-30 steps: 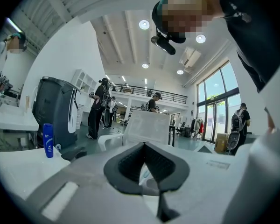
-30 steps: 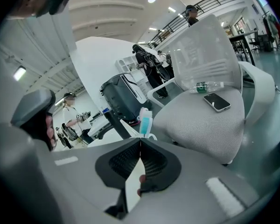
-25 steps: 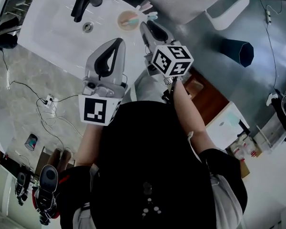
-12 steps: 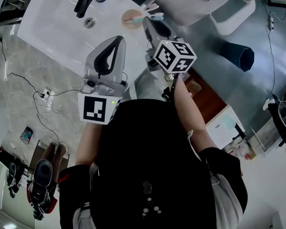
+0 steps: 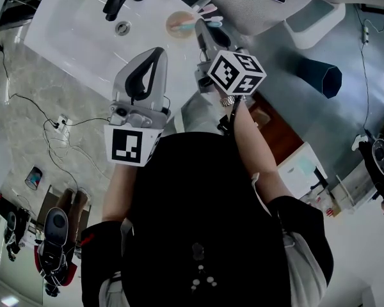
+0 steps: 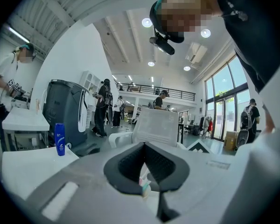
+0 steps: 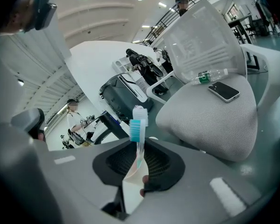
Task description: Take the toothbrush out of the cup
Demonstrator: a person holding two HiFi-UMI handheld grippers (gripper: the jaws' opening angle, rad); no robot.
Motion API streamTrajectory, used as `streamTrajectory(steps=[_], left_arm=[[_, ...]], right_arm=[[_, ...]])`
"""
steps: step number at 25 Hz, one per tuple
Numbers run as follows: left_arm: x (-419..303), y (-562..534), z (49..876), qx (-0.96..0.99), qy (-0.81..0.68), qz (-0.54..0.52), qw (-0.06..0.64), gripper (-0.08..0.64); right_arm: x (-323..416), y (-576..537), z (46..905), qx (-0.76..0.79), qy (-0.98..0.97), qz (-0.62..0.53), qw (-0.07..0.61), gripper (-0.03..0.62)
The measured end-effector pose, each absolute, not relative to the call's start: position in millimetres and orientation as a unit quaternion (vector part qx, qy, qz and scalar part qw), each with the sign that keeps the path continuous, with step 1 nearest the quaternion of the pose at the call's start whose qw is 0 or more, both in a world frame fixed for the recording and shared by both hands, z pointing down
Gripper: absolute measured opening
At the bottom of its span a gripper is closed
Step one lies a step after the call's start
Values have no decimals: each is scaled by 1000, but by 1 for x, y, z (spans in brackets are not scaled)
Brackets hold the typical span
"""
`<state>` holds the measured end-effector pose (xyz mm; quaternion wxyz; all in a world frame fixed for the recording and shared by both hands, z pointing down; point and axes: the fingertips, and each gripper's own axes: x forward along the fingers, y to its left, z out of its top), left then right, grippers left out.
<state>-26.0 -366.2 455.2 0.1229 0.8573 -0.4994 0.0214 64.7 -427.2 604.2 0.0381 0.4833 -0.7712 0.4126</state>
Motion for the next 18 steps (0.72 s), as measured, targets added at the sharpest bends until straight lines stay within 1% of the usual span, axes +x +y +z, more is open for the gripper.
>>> streamTrajectory(steps=[3,18], left_arm=[[-26,-365,456,857,-501,22,122,2],[-27,-352,453,860,-497,22,115,2]], right_arm=[[65,-428,603,488,-772,406,40,32],[68,-420,597,495,-772,399,29,25]])
